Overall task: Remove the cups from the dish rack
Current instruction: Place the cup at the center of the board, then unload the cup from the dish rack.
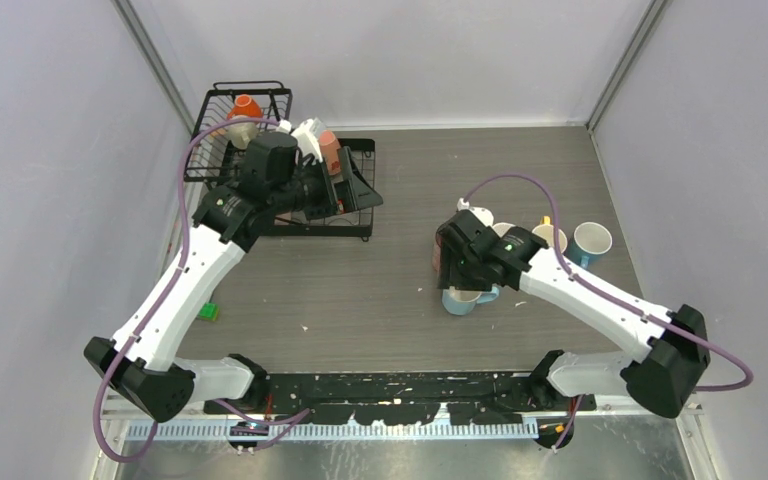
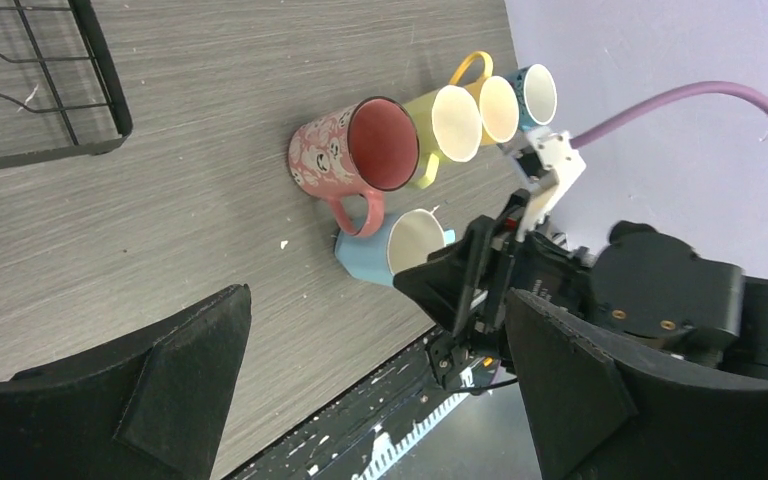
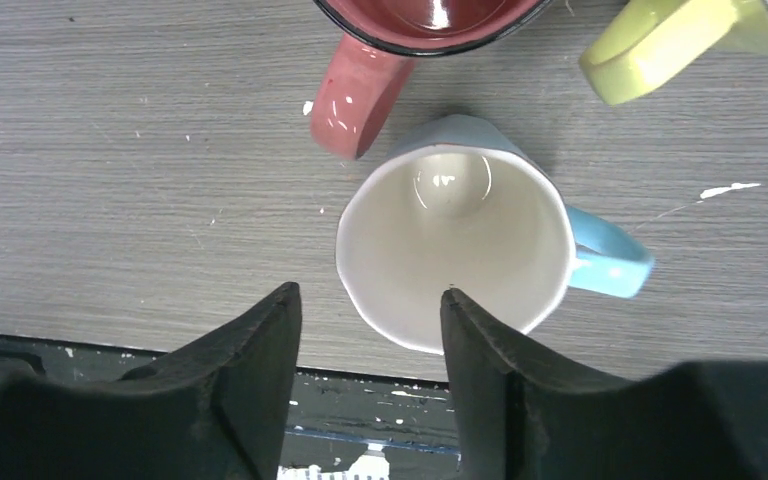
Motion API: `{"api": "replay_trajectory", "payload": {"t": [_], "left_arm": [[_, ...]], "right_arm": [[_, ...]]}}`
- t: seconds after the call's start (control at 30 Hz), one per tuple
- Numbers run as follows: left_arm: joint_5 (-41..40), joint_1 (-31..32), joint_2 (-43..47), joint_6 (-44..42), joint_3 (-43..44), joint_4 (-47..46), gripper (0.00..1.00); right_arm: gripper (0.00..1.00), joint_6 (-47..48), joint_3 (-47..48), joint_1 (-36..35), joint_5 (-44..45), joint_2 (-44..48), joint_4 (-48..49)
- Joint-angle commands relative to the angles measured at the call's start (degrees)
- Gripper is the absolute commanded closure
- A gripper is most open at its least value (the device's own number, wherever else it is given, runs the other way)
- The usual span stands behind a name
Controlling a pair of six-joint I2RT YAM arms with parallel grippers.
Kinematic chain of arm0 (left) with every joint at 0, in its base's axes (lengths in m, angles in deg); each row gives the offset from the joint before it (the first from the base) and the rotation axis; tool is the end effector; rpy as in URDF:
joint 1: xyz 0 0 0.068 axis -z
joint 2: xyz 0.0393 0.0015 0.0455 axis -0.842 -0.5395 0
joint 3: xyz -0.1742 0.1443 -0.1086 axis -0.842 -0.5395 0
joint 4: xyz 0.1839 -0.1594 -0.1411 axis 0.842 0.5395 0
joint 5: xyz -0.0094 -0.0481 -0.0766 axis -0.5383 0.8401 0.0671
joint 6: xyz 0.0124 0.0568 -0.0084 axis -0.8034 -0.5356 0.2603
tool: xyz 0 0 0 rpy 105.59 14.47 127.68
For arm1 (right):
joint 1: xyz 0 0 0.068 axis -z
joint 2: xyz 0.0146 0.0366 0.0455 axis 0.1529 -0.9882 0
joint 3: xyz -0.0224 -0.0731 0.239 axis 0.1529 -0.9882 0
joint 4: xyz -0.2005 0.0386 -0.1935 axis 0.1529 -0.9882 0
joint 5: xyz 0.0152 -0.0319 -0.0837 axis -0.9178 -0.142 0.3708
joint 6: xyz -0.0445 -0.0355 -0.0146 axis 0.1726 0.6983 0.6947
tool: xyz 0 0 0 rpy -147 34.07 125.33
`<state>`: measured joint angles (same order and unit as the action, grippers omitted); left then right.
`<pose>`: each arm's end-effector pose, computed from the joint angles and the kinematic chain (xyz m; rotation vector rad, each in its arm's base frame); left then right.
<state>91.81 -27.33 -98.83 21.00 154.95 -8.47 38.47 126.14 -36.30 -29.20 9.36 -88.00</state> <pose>0.2476 -0.1574 0.4022 0.0001 2.2331 -1.0190 0.1979 0.1857 0.2430 0.0339 2.6647 0.2194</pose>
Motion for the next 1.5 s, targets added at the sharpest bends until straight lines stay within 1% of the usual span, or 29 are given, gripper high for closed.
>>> {"api": "replay_trajectory", "payload": {"t": [0.0,0.1,0.13,0.17,0.2,0.33,0.47,0.67,0.9,0.97,1.0,1.1,1.2,1.27,1.47], "left_arm": [[-0.5,0.3,1.3,-1.2,-0.4,-0.7,0.00],[-0.7,0.3,1.1,-1.3,-0.6,-0.8,0.00],[-0.8,0.3,1.0,-1.3,-0.7,-0.9,0.00],[-1.0,0.3,0.9,-1.4,-0.8,-0.9,0.00],[-1.3,0.3,0.8,-1.4,-0.9,-0.8,0.00],[-4.1,0.7,-0.2,-2.4,-0.7,0.0,0.00],[-10.1,1.3,-2.6,-4.3,1.2,1.9,0.00],[-25.3,1.6,-10.3,-7.1,6.8,4.2,0.00],[-38.4,1.2,-22.1,-11.3,16.7,4.4,0.00],[-39.8,0.2,-26.9,-13.3,21.1,5.0,0.00],[-40.2,-0.4,-29.2,-13.8,24.9,5.7,0.00],[-40.1,-2.2,-35.8,-15.8,32.1,5.7,0.00],[-39.6,-4.0,-42.6,-16.9,40.4,8.0,0.00],[-40.1,-4.6,-46.9,-18.4,44.5,8.3,0.00],[-42.4,-6.6,-55.7,-21.9,53.5,7.9,0.00]], "right_arm": [[0.37,-0.8,2.5,-0.4,2.7,5.1,-2.4],[0.22,-0.7,3.4,-0.4,2.7,7.3,-2.4],[0.15,-0.5,3.7,-0.4,2.7,7.8,-2.3],[0.03,-0.4,4.0,-0.4,2.7,8.3,-2.2],[0.01,-0.2,4.5,-0.3,2.8,8.6,-2.0],[0.00,0.3,5.4,-0.4,2.3,9.8,-0.2],[0.00,1.3,6.1,-0.2,2.8,10.1,2.2],[0.00,2.2,4.9,1.9,0.2,11.9,7.0],[0.00,2.4,4.4,3.2,-1.0,14.8,6.8],[0.00,2.0,4.1,3.1,-0.9,16.2,6.2],[0.00,1.7,4.1,3.1,-0.9,16.9,5.9],[0.00,0.8,3.7,3.2,-1.6,19.1,5.1],[0.00,0.1,3.2,3.2,-2.5,20.5,4.7],[0.00,-0.2,3.2,3.1,-2.8,21.0,4.0],[0.00,-0.4,4.5,3.2,-3.2,21.5,2.4]]}}
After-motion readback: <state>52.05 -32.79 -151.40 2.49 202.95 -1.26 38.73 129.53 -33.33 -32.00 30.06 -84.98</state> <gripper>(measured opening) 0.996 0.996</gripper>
